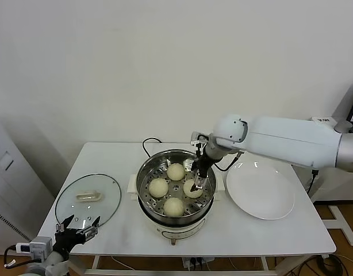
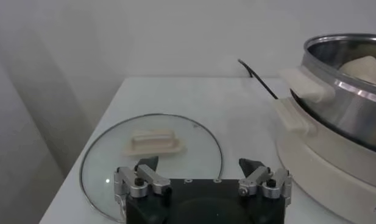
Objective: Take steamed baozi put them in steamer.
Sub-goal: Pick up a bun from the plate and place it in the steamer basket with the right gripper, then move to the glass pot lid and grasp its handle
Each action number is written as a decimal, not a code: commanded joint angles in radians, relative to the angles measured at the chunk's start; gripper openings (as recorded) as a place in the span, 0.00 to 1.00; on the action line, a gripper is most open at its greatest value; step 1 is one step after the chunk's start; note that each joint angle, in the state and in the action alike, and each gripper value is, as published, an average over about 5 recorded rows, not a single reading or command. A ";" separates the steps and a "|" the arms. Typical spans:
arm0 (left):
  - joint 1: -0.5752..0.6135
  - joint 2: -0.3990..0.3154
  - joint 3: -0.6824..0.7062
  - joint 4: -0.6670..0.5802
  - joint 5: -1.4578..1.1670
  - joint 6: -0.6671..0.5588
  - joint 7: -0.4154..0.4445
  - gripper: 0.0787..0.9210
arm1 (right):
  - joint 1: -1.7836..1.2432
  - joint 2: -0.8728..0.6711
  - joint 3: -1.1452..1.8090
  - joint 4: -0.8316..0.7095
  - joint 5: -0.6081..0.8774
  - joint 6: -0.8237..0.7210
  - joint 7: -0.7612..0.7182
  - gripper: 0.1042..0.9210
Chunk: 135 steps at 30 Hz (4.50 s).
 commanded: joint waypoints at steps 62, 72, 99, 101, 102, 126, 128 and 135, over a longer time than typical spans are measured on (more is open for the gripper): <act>-0.247 -0.081 -0.035 0.652 1.698 -0.870 -0.078 0.88 | -1.725 0.211 2.148 -0.127 -0.377 0.685 0.408 0.88; -0.367 -0.108 -0.051 0.778 1.949 -0.905 -0.181 0.88 | -1.723 0.242 2.144 -0.136 -0.402 0.683 0.399 0.88; -0.550 -0.130 -0.020 0.890 1.997 -0.810 -0.175 0.88 | -1.730 0.253 2.143 -0.139 -0.418 0.682 0.361 0.88; -0.552 -0.132 -0.018 0.892 1.990 -0.807 -0.169 0.88 | -1.730 0.254 2.144 -0.138 -0.419 0.682 0.361 0.88; -0.553 -0.133 -0.017 0.893 1.983 -0.807 -0.166 0.88 | -1.730 0.255 2.144 -0.138 -0.419 0.682 0.362 0.88; -0.499 -0.084 -0.012 0.724 1.815 -0.806 -0.098 0.18 | -1.687 0.237 2.125 -0.137 -0.427 0.667 0.366 0.88; -0.492 -0.061 -0.014 0.677 1.779 -0.793 -0.071 0.11 | -1.684 0.235 2.123 -0.136 -0.427 0.666 0.365 0.88; -0.490 0.032 -0.011 0.560 1.626 -0.739 0.025 0.03 | -1.684 0.231 2.122 -0.126 -0.425 0.662 0.366 0.88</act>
